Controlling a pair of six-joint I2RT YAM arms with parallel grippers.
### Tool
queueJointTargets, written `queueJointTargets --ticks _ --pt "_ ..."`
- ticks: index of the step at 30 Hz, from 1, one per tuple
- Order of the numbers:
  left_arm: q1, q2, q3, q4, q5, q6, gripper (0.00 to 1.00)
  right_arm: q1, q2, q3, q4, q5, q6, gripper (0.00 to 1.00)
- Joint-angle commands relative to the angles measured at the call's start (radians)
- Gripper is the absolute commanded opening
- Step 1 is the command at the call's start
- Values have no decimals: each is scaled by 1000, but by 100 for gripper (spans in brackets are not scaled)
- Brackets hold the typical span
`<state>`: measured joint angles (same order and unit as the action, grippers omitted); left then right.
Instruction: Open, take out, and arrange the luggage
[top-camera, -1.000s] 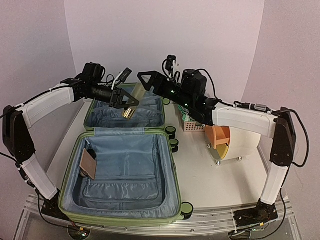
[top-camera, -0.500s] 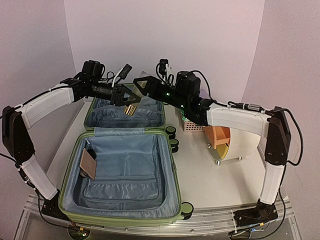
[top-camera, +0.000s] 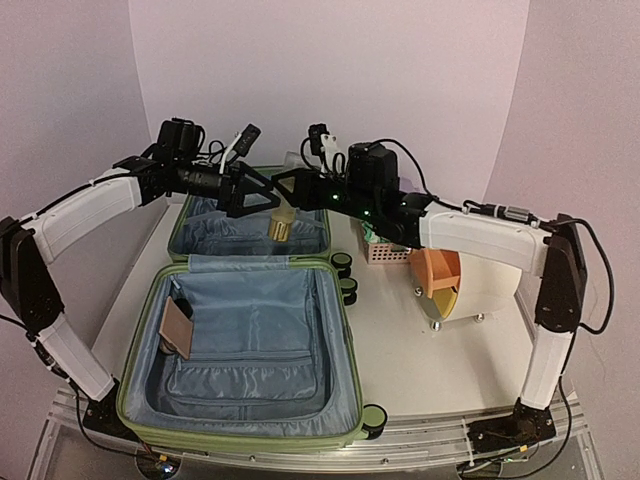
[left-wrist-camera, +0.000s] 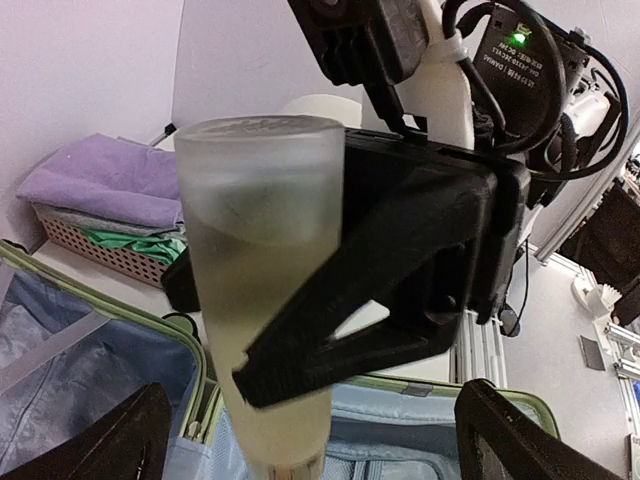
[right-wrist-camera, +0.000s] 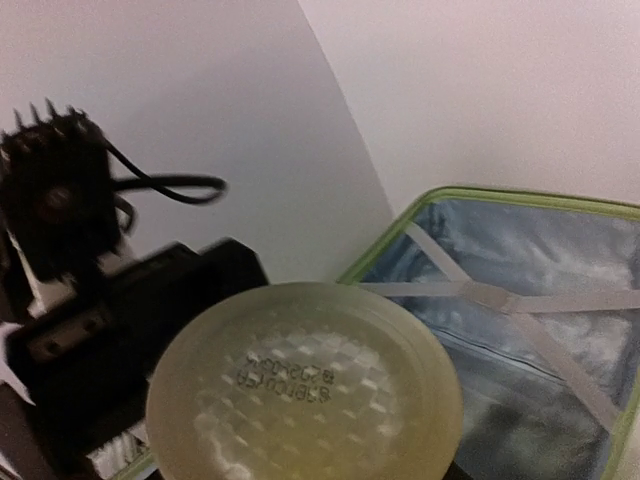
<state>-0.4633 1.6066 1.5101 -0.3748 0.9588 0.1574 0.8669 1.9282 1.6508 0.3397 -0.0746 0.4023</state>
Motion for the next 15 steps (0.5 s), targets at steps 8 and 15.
queueJointTargets --ticks 8,15 --pt "-1 -119 -70 1 -76 84 100 -81 -236 322 -762 650 -353 0" --pt "-1 -143 -147 5 -97 119 100 -197 -216 400 -1095 854 -311 0"
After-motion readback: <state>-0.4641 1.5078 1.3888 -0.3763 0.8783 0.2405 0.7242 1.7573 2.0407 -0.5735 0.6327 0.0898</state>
